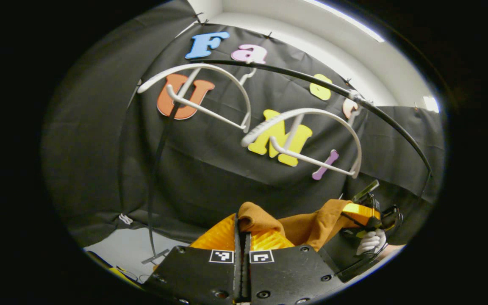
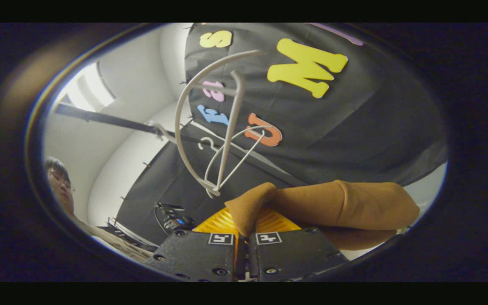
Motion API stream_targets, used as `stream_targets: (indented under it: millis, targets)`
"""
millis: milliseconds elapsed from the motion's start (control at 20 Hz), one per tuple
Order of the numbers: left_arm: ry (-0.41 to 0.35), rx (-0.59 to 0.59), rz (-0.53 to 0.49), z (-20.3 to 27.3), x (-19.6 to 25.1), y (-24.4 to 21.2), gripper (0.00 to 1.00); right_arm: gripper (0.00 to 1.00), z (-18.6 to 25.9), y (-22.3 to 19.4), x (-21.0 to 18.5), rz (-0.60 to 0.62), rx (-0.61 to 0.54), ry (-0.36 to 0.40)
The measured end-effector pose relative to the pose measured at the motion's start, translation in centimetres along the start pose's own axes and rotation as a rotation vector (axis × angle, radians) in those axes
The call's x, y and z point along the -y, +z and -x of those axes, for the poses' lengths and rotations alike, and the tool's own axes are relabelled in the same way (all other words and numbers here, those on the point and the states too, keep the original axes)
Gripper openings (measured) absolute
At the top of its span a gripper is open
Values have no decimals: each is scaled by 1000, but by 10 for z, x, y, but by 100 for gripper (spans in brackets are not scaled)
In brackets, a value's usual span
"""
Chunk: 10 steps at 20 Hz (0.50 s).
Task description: Grasp the clothes on the hanger with both hands and then place them into the laundry hamper below.
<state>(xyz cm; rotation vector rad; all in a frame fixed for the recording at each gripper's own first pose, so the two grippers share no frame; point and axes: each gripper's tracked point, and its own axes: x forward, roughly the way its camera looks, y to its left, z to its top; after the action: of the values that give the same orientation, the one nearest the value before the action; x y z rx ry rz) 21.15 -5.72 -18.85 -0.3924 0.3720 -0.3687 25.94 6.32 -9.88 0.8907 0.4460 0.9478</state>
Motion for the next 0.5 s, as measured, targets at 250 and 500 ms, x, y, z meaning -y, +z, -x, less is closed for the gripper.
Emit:
stream_targets:
  millis: [250,500]
  targets:
    - [-128,-43,-14,12,55,-18,0,6,-17,-64,-48,51,-108,24]
    - [-177,-82,-12,18,71,-49,5,6,-25,-120,-52,51,-185,12]
